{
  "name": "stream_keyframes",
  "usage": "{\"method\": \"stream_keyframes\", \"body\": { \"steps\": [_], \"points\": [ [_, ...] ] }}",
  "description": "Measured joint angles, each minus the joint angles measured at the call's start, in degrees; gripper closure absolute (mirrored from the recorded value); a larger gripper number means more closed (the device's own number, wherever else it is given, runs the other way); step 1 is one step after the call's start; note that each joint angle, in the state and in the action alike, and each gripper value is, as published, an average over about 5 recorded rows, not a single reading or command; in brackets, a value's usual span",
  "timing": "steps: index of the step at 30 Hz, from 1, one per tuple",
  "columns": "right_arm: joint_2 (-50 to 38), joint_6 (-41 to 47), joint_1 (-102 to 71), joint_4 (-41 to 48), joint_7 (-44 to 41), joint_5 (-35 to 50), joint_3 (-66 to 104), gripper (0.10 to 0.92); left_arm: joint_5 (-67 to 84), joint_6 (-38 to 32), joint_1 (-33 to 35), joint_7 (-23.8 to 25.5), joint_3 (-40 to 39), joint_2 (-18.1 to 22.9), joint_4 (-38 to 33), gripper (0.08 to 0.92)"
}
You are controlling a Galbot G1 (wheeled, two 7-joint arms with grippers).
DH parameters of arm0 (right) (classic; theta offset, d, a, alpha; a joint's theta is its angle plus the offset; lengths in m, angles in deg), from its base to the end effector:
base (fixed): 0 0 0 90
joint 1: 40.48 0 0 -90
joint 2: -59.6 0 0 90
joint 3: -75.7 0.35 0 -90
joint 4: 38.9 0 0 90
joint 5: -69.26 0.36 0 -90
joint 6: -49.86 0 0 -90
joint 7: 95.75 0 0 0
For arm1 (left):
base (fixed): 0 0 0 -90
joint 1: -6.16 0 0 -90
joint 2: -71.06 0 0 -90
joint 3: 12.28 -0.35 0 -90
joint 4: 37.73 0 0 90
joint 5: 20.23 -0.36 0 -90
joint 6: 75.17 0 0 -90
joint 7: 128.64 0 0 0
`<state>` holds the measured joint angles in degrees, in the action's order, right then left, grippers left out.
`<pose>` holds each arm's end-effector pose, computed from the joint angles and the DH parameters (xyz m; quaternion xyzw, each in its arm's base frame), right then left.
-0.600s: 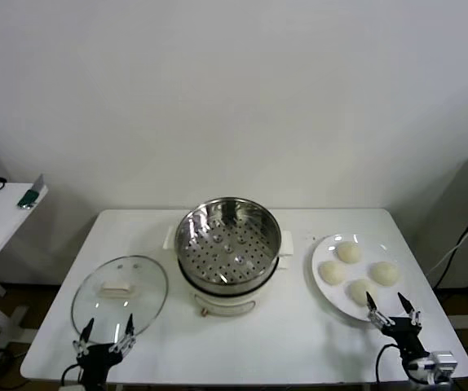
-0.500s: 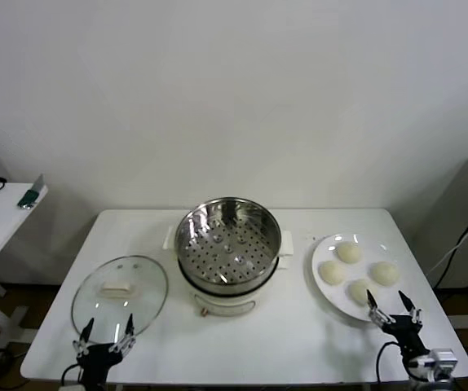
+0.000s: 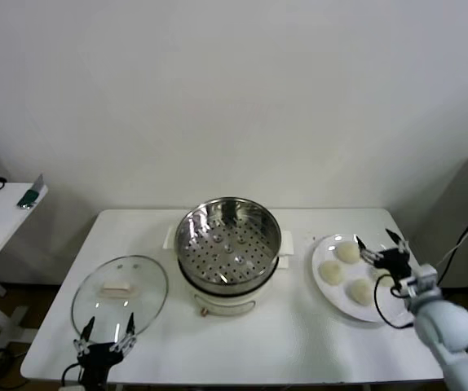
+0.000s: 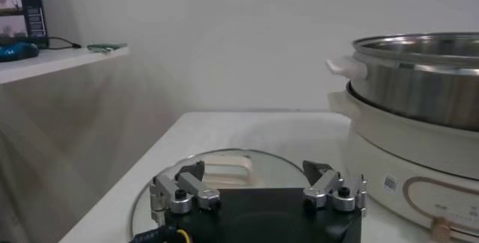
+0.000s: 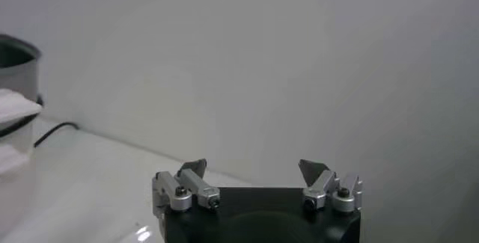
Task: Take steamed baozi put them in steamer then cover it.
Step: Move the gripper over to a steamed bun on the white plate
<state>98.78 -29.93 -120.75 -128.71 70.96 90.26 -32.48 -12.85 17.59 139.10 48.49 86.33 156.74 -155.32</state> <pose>0.3893 -0.2013 -0.2467 0.1909 -0.9379 0.2593 0.1289 0.1089 0.0614 -0.3461 0.0728 -0.9858 -0.0129 0.1510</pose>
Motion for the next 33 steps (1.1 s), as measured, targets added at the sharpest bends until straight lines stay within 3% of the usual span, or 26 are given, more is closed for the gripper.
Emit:
{"method": "stream_keyframes", "body": {
  "steps": [8,16,23,33],
  "points": [
    [-7.04,-5.68,28.58,11.25,-22.15,-8.09,-27.39,0.203,-0.25,-0.42,0.00,-0.07,-0.13,0.10,0.30,0.177],
    [-5.91,-9.95,53.93,22.36,-39.72,-10.73,-54.56,0.203,-0.40,-0.61,-0.19,-0.07,-0.29,0.10,1.00,0.177],
    [-0.77,-9.54,62.80,31.18,-46.28,-10.23,-68.00,0.203,-0.36,-0.83,-0.18,-0.07,-0.14,0.03,1.23,0.177],
    [8.64,-10.94,63.58,45.36,-50.01,-12.57,-72.09,0.203,-0.38,-1.07,-0.28,-0.11,-0.01,-0.06,1.48,0.177]
  ]
}}
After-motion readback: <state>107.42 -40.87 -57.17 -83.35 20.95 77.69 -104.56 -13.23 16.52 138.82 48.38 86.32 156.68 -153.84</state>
